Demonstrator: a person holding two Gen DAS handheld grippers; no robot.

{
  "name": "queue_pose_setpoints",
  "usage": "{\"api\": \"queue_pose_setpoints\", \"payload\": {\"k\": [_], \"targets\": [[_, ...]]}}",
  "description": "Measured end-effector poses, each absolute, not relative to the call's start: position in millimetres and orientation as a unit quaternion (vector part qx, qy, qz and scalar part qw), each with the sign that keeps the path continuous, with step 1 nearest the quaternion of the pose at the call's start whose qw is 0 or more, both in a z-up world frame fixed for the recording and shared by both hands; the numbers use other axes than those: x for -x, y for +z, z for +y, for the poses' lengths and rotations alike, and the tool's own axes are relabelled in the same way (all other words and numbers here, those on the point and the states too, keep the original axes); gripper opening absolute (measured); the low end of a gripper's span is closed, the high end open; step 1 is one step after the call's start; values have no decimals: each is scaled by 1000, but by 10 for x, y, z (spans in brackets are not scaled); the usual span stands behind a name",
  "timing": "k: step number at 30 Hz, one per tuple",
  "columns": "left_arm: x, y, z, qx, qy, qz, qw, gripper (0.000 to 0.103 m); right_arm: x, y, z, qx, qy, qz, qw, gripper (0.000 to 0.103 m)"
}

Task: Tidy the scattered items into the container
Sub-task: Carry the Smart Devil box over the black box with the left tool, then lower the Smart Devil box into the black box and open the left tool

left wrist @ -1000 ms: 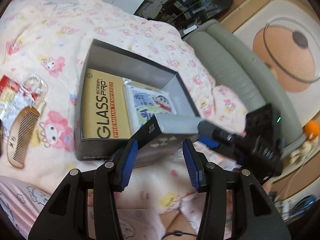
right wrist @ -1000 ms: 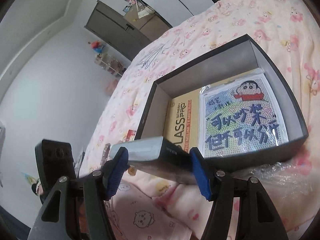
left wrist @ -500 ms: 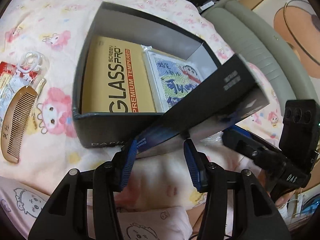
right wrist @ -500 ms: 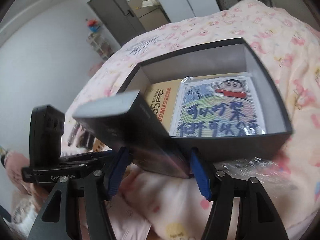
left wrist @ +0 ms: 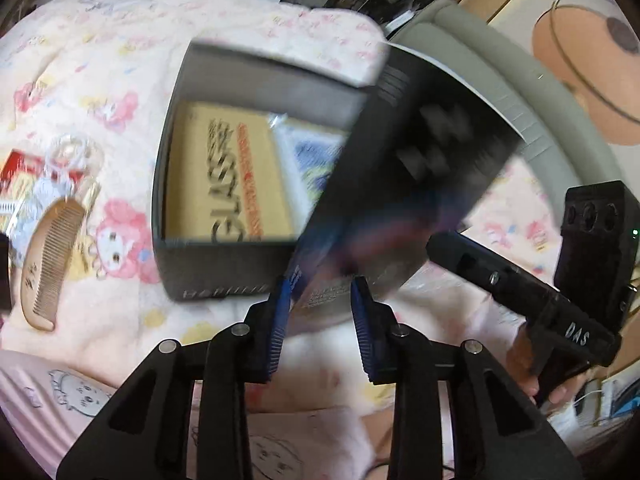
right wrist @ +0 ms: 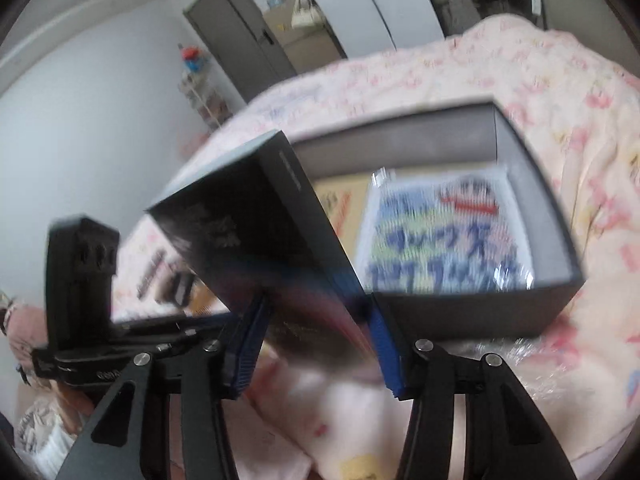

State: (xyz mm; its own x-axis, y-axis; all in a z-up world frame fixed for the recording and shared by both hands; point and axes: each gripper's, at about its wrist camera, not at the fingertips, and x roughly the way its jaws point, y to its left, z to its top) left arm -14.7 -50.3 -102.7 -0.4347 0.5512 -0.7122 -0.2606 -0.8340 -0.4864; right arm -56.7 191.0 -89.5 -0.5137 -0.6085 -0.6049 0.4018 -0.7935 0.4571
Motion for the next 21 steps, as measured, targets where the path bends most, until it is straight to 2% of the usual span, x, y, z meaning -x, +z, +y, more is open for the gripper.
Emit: {"api": "queue_pose_setpoints", "payload": {"k": [5,8,13,21], "targets": [[393,-644,-507,440,849,-155,247,30,859,-454,1917,-357,-874,-134,301,46],[676,-598,-533,448,850,-163,227,30,1221,-391,1841,-380,-865,-136,299,46],[1025,-844,-557,507,820,-177,198,33,1776,-756,1672,-471,-823,-132,289,46],[1116,-1198,-293,576,790,-113,178,33,1910,-1486,1663,-566,-771,-125,265,45]]}}
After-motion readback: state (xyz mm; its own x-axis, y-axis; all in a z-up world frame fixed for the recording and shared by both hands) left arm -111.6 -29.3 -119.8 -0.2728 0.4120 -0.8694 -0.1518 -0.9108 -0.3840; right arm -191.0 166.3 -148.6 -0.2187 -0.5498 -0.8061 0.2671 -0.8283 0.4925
